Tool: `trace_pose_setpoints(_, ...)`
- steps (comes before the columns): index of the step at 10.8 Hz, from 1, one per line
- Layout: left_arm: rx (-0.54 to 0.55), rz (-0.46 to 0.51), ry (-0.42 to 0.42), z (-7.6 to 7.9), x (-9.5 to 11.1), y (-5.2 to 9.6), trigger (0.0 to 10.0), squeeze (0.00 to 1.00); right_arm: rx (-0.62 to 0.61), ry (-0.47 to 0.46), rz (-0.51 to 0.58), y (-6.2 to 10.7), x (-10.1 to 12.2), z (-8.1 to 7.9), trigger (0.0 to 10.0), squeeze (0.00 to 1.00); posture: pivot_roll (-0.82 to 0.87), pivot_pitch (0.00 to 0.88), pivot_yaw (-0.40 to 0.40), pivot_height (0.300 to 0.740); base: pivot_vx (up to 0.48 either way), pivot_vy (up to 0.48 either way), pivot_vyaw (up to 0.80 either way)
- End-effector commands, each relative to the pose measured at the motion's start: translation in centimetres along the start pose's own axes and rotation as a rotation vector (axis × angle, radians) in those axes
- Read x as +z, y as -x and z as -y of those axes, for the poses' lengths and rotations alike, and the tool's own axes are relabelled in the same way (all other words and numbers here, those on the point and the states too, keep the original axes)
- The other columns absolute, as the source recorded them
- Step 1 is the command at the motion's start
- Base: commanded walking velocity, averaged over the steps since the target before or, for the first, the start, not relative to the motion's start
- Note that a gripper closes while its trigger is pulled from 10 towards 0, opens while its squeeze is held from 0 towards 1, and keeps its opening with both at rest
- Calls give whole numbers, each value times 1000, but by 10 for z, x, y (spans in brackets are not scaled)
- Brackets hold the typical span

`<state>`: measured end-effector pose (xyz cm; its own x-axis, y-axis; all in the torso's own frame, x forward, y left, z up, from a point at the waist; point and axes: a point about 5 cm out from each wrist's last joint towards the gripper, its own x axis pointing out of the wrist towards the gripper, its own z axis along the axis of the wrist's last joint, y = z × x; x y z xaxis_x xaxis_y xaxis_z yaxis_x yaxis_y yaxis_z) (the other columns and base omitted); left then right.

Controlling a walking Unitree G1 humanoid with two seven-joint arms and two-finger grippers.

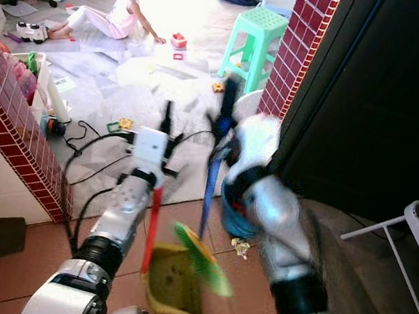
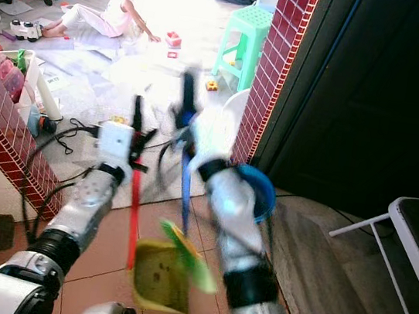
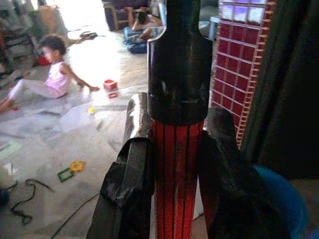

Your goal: Sweep floor

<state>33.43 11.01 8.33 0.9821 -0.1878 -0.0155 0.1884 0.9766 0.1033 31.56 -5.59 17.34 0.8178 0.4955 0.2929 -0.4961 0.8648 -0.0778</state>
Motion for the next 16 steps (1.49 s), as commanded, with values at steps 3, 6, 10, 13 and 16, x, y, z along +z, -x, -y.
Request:
trace_pose_setpoints(3, -54, 12, -23, -4, 3, -2, 10000, 0, -21, 146, 28, 16, 24, 38, 10000, 0, -77, 0, 29, 740, 0, 0, 0)
trace_pose_setpoints(6, -16, 8, -31, -15, -1, 2, 10000, 0, 113, 151, -80, 46, 33, 54, 10000, 0, -110, 0, 48, 740, 0, 0, 0)
trace_pose_setpoints(10, 30, 13, -39, -29, 0, 8, 10000, 0, 389, 132, -285, 80, 17, 36, 10000, 0, -87, 0, 48, 740, 0, 0, 0)
trace_pose_setpoints(13, 37, 10, -57, -36, 0, 13, 10000, 0, 409, 35, -370, 93, 22, 43, 10000, 0, -75, 32, 64, 740, 0, 0, 0)
trace_pose_setpoints(16, 39, -3, -69, -36, 0, 14, 10000, 0, 287, 214, -745, 121, -19, 78, 10000, 0, -79, 36, 59, 740, 0, 0, 0)
